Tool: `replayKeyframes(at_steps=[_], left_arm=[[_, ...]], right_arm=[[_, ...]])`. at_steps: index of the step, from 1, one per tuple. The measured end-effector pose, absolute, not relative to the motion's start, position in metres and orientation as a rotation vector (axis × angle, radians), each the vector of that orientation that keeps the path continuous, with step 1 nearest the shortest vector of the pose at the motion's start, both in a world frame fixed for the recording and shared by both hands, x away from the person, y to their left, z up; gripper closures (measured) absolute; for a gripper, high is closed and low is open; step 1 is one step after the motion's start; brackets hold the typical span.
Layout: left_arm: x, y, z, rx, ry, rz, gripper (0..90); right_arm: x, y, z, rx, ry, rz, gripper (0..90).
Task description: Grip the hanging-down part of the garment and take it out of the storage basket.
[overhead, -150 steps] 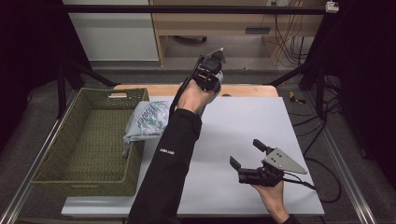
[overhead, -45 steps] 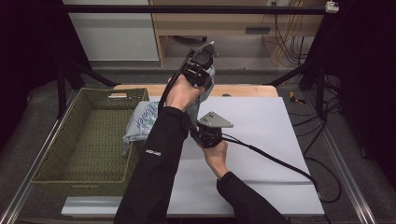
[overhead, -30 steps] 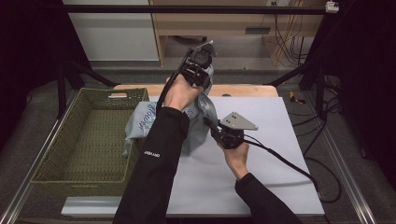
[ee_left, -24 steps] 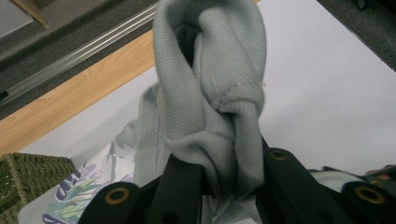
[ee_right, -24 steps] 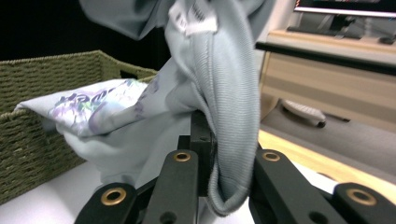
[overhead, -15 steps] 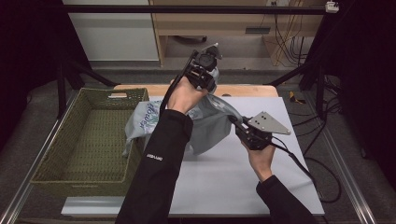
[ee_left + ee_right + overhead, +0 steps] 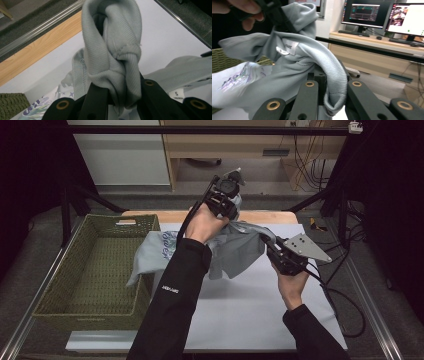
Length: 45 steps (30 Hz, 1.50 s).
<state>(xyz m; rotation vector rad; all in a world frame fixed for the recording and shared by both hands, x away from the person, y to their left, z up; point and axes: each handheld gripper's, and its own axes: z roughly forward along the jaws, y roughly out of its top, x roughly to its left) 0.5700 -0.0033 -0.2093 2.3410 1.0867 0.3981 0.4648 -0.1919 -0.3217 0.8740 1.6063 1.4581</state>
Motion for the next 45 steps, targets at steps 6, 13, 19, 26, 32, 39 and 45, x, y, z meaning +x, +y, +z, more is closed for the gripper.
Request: replayKeyframes(at_steps=[6,13,19,26,32,39,45], left_arm=[[0.568,-0.006,-0.208,2.333,1.074,0.390,81.4],[0.568,-0.011,-0.207,2.328,1.063,0.383,81.3],[0.567,-0.017,-0.207,2.333,1.047,0.377,81.3],[0.567,-0.018,-0.208,2.339,1.055,0.383,81.4],[0.568,-0.005,-0.207,2.328,1.072,0.395,81.4],[0.567,0.002,-0.212,2.320,1.077,0.400,81.4],[0.566,0.006,-0.216,2.322,1.075,0.394,81.4]], right_arm=[[0.467,-0.197,-0.317,0.884,1.577,1.446,84.1],[0.467,-0.202,-0.309,0.881,1.542,1.434,84.1],[0.467,-0.208,-0.304,0.897,1.523,1.445,84.1],[0.468,-0.207,-0.312,0.894,1.589,1.511,78.0],[0.465,-0.201,-0.334,0.890,1.706,1.546,40.4],[0.454,-0.202,-0.347,0.918,1.762,1.610,6.0],[0.430,-0.213,-0.360,0.904,1.720,1.618,0.5]])
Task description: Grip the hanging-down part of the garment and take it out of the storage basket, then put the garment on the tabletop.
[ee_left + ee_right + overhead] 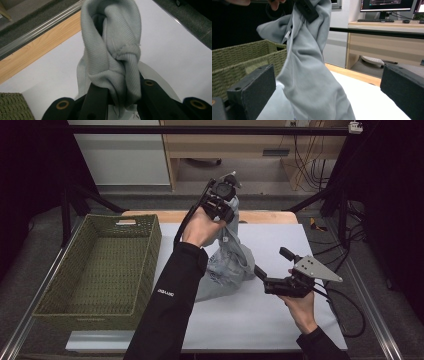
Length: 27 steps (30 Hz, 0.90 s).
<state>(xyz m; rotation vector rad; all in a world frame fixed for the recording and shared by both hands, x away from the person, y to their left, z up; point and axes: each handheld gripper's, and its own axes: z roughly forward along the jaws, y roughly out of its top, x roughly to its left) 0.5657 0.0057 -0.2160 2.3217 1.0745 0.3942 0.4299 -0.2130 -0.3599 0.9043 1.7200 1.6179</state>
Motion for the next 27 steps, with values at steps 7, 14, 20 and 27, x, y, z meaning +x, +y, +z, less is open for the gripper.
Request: replayKeyframes(at_steps=[7,14,20,27], left_arm=[[0.561,0.004,-0.222,2.323,1.033,0.380,81.3],[0.552,0.005,-0.230,2.313,1.013,0.372,81.3],[0.543,0.006,-0.247,2.320,0.972,0.354,81.3],[0.533,0.010,-0.278,2.319,0.931,0.343,81.1]], right_arm=[[0.420,-0.232,-0.374,0.894,1.734,1.607,0.5],[0.420,-0.243,-0.389,0.889,1.739,1.588,0.4],[0.416,-0.250,-0.396,0.910,1.750,1.589,0.4],[0.412,-0.261,-0.405,0.951,1.752,1.599,0.4]])
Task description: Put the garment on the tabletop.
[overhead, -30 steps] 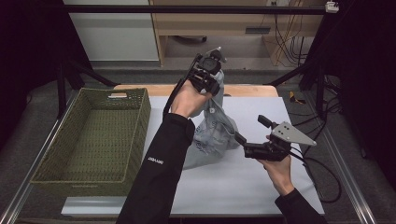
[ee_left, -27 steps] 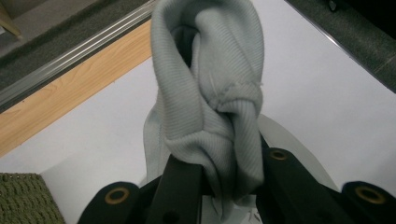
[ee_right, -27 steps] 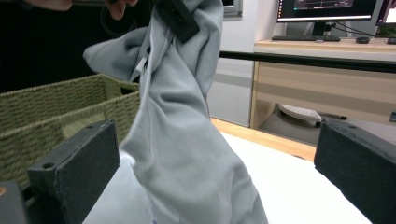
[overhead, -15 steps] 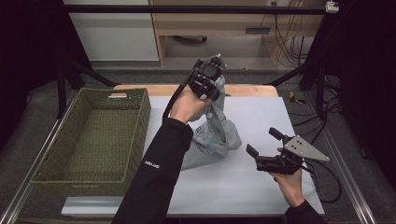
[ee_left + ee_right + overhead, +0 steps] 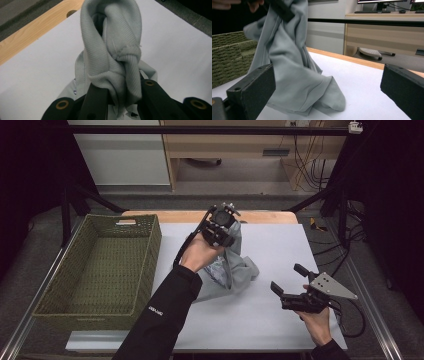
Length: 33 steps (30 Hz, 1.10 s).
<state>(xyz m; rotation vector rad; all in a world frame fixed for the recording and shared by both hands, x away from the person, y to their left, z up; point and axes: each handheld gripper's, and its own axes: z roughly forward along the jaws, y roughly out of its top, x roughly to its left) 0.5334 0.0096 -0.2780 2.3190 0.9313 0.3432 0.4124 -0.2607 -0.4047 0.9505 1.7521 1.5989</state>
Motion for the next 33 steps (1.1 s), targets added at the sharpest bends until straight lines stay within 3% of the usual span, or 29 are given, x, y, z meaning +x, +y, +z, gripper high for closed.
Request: replayKeyframes(at_steps=[13,23,28,31,33], left_arm=[[0.521,0.011,-0.322,2.297,0.895,0.356,79.5],[0.521,0.010,-0.360,2.311,0.893,0.295,76.7],[0.515,0.014,-0.357,2.266,0.864,0.261,42.9],[0.508,0.020,-0.350,2.197,0.859,0.311,23.1],[0.501,0.029,-0.343,2.154,0.854,0.348,17.4]], right_arm=[[0.411,-0.272,-0.414,0.962,1.747,1.588,0.4],[0.410,-0.274,-0.416,0.964,1.753,1.591,0.4],[0.410,-0.272,-0.419,0.958,1.763,1.583,0.4],[0.410,-0.272,-0.419,0.957,1.764,1.583,0.4],[0.411,-0.272,-0.419,0.944,1.763,1.581,0.4]])
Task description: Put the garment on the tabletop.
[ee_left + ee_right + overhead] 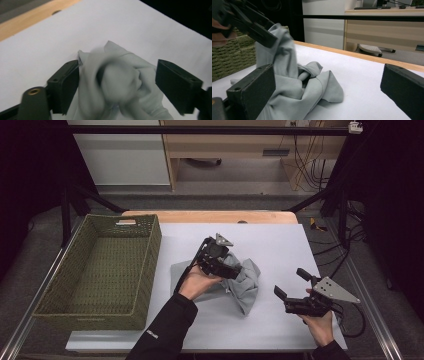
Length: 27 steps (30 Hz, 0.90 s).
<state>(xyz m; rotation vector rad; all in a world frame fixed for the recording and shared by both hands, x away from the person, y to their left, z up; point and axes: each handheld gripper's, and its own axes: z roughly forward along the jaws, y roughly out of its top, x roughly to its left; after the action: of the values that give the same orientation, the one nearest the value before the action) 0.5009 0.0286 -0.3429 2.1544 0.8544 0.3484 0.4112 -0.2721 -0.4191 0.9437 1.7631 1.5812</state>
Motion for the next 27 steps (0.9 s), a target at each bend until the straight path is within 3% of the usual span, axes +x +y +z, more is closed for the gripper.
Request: replayKeyframes(at_steps=[3,8,16,27], left_arm=[[0.496,0.035,-0.339,2.132,0.851,0.372,9.5],[0.478,0.057,-0.338,1.982,0.816,0.400,6.1],[0.448,0.099,-0.359,1.784,0.782,0.444,5.4],[0.419,0.127,-0.397,1.716,0.792,0.501,4.9]], right_arm=[[0.411,-0.272,-0.419,0.954,1.766,1.583,0.4],[0.411,-0.272,-0.419,0.958,1.765,1.589,0.3],[0.412,-0.272,-0.421,0.963,1.766,1.594,0.4],[0.411,-0.271,-0.422,0.969,1.765,1.594,0.3]])
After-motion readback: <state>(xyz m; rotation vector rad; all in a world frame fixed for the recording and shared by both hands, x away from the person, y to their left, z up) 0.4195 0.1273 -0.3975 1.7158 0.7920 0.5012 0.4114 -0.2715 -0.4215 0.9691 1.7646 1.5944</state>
